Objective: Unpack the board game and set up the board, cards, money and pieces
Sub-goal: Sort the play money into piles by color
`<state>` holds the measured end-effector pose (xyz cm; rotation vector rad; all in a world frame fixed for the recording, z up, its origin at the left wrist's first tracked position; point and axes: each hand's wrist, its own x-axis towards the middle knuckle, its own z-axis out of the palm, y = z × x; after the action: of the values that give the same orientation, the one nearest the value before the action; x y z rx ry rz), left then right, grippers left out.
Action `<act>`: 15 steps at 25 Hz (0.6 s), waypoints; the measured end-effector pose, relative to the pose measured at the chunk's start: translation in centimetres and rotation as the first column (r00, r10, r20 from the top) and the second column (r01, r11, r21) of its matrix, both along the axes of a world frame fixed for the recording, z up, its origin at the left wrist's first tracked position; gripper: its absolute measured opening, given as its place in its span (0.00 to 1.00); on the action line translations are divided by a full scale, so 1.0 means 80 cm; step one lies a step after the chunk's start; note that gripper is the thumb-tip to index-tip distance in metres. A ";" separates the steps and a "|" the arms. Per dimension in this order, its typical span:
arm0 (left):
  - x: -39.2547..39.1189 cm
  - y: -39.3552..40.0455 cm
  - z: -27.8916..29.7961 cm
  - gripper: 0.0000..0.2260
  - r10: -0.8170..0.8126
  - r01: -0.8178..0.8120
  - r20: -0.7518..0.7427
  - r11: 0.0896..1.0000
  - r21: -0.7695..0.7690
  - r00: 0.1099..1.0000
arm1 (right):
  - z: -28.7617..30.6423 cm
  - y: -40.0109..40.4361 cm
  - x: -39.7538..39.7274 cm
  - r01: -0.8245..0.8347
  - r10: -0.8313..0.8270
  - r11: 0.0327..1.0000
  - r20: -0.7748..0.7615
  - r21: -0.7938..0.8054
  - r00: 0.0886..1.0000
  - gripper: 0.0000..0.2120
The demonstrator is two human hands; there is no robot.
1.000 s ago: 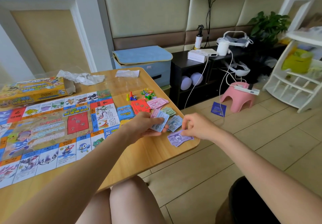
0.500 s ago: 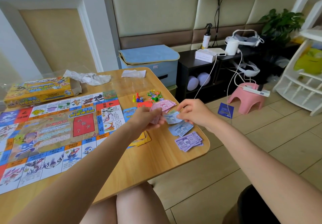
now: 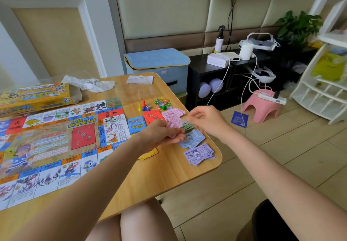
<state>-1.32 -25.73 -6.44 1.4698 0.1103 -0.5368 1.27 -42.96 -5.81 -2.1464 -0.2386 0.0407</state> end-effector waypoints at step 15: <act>0.046 0.047 -0.004 0.13 -0.153 -0.335 0.533 0.627 0.704 0.832 | -0.026 0.055 0.097 0.146 -0.156 0.967 -0.029 -0.206 0.987 0.10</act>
<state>2.38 -21.95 -6.79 2.4260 -0.0526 0.1047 9.03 -38.55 -7.89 -2.3591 -0.0449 0.0263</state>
